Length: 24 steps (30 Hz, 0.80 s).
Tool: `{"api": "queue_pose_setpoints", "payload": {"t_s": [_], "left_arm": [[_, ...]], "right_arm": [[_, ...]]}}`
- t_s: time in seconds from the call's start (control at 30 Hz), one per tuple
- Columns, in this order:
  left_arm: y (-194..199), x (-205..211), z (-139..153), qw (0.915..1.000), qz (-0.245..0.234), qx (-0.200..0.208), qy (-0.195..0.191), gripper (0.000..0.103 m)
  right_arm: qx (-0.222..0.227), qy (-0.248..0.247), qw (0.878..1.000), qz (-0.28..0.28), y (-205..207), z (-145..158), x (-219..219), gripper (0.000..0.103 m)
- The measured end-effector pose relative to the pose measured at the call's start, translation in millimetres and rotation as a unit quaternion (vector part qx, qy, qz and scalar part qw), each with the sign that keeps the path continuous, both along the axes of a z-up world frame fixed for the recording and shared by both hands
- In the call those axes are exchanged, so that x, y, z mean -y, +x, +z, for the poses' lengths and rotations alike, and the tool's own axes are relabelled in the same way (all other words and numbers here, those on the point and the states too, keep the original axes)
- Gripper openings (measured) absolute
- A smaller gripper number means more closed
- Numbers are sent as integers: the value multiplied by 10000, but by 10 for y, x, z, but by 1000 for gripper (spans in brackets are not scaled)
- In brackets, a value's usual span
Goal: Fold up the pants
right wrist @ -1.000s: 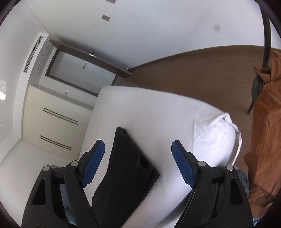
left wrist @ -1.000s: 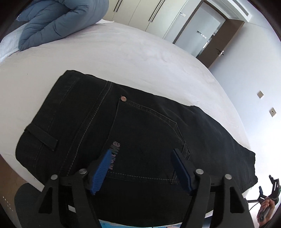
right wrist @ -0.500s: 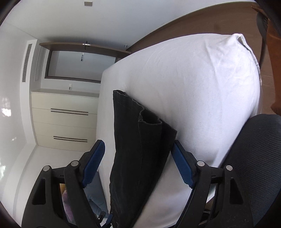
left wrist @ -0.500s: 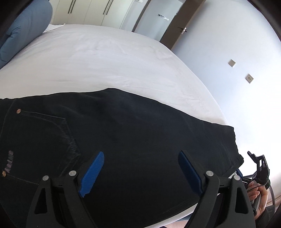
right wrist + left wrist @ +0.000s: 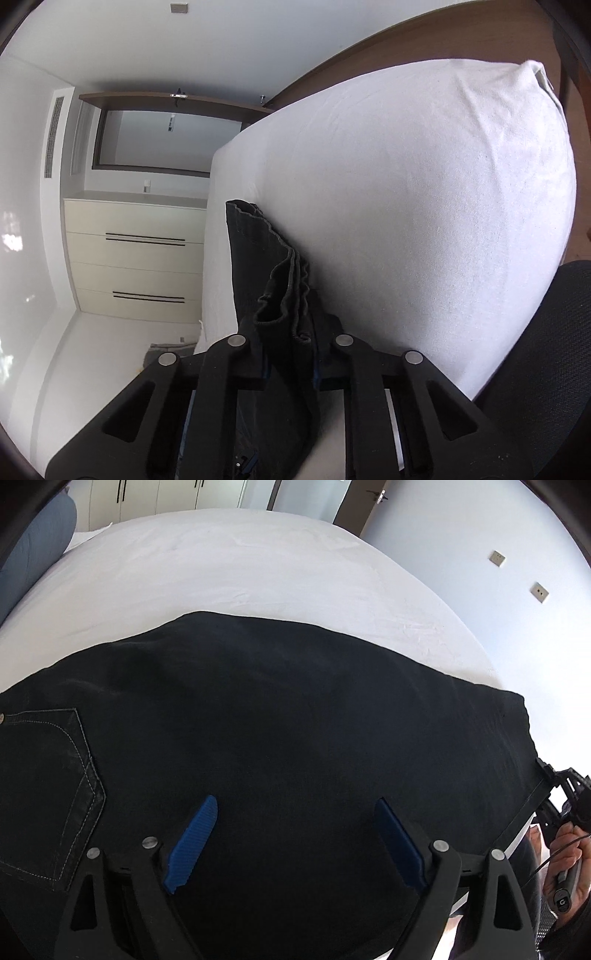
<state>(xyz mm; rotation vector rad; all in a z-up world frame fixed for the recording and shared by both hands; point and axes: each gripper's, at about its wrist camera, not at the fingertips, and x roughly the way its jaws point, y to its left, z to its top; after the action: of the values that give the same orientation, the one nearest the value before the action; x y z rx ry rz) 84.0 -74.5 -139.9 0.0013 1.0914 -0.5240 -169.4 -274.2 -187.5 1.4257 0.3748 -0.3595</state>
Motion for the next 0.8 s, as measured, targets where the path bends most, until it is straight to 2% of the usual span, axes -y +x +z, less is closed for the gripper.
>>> {"api": "queue_pose_setpoints", "payload": {"t_s": [0.07, 0.2, 0.37, 0.47, 0.53, 0.63, 0.7, 0.73, 0.8], "left_arm": [[-11, 27, -14, 10000, 19, 12, -12, 94], [-25, 31, -22, 10000, 45, 35, -20, 94], [-6, -73, -14, 9997, 106, -22, -229, 94], [10, -119, -9, 9992, 158, -74, -350, 94], [14, -127, -14, 9990, 173, -92, -394, 94], [30, -153, -2, 9985, 203, -141, -481, 94], [49, -186, 7, 9977, 248, -216, -594, 94], [62, -228, 23, 9971, 275, -264, -654, 94], [88, -267, 52, 9961, 342, -352, -734, 94]], "right_arm": [[-176, -181, 9997, 39, 108, 28, -45, 11], [-531, -666, 9961, 222, 354, 190, -118, 10], [-822, -1089, 9899, 375, 598, 349, -216, 10], [-1022, -1579, 9801, 634, 806, 511, -374, 10], [-1148, -2048, 9676, 926, 1001, 662, -550, 10], [-1328, -2863, 9362, 1548, 1458, 814, -956, 10], [-1507, -3468, 9032, 2032, 1685, 904, -1302, 10], [-1614, -3801, 8813, 2297, 1795, 919, -1499, 10], [-1840, -4489, 8287, 2791, 1976, 886, -1901, 10]]}}
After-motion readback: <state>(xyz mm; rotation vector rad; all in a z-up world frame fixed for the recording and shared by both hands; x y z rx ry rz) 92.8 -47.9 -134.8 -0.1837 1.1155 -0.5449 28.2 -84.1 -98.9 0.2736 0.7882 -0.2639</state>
